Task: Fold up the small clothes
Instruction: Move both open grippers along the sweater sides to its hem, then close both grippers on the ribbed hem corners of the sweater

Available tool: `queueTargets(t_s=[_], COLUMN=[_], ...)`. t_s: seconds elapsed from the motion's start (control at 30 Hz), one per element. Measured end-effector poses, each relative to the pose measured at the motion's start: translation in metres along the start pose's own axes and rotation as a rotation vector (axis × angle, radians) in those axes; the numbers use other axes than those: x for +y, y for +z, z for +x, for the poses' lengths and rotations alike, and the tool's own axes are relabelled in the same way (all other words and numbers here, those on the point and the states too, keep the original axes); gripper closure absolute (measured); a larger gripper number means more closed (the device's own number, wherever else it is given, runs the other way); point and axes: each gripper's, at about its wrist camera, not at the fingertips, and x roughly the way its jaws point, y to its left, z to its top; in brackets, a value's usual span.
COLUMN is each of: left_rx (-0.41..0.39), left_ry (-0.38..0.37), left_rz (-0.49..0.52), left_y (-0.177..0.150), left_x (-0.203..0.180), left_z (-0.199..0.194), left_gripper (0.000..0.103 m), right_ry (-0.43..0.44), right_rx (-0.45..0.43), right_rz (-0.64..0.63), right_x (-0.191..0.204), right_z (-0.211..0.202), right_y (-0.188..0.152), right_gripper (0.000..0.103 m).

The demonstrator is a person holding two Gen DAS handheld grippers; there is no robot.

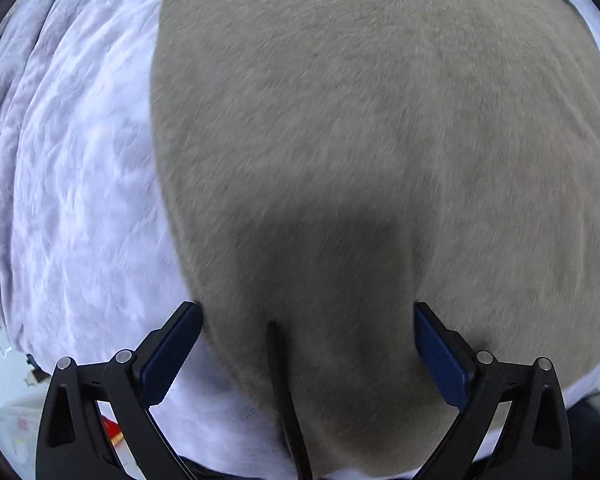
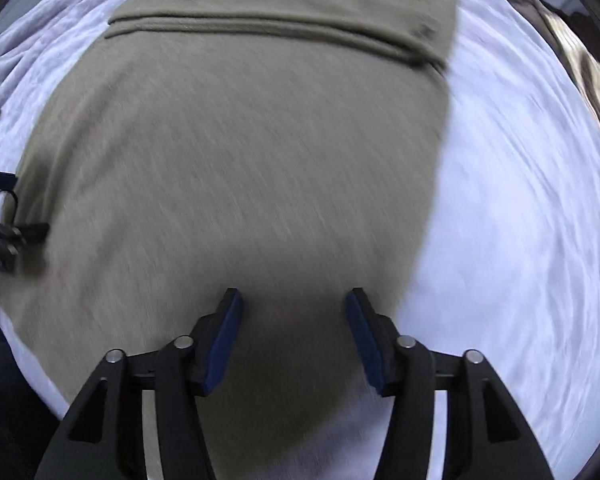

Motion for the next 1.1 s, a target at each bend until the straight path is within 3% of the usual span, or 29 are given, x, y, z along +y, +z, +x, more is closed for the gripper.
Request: queueTargets(t_s=[0.1,0.27,0.43,0.53,0.63,0.73,0.8,0.9,1.1], left_rx=[-0.030,-0.134,-0.121,-0.101,-0.064,-0.007,0.015,0.067,0.075], left_ry=[-0.022,-0.149,-0.398,-0.522,-0.519,-0.545,-0.559,-0.645,-0.752], left_rz=[0.025,-0.081,-0.167,-0.124,-0.093,-0.134,-0.182,-0.270,-0.331], left_y=[-0.016,-0.033,-0.024,-0.010,-0.001,-0.006,-0.017,-0.027,-0.054], left_x=[0.017,0.075,0.108,0.089,0.065,0.060,0.072,0.100,0.117], left_z=[-0.012,-0.048,-0.048,-0.044,-0.031,-0.011,0.002,0.025,0.030], left_gripper=[0.000,0.000,0.000,0.000,0.000,0.000,0.000,0.000,0.000], right_ry=[-0.016,0.024,0.117,0.144,0.159,0.155,0.152,0.131,0.139], right_rx=[0.045,0.021,0.040,0.067,0.099,0.110,0.115,0.125,0.141], right_rz=[0.102,0.319,0.503,0.531,0.548,0.570,0.566,0.538,0.547], right_x=[-0.011,-0.023,-0.029,-0.023,-0.009,-0.006,0.001,0.018,0.044], right_z=[-0.003,-0.026,-0.027,-0.022,-0.017,-0.016,-0.019,-0.023,-0.016], right_y=[-0.031,-0.062,-0.082,-0.088,-0.102,-0.101,-0.102,-0.088,-0.066], right_gripper=[0.041,0.041,0.041,0.041,0.041,0.041,0.041,0.041,0.041])
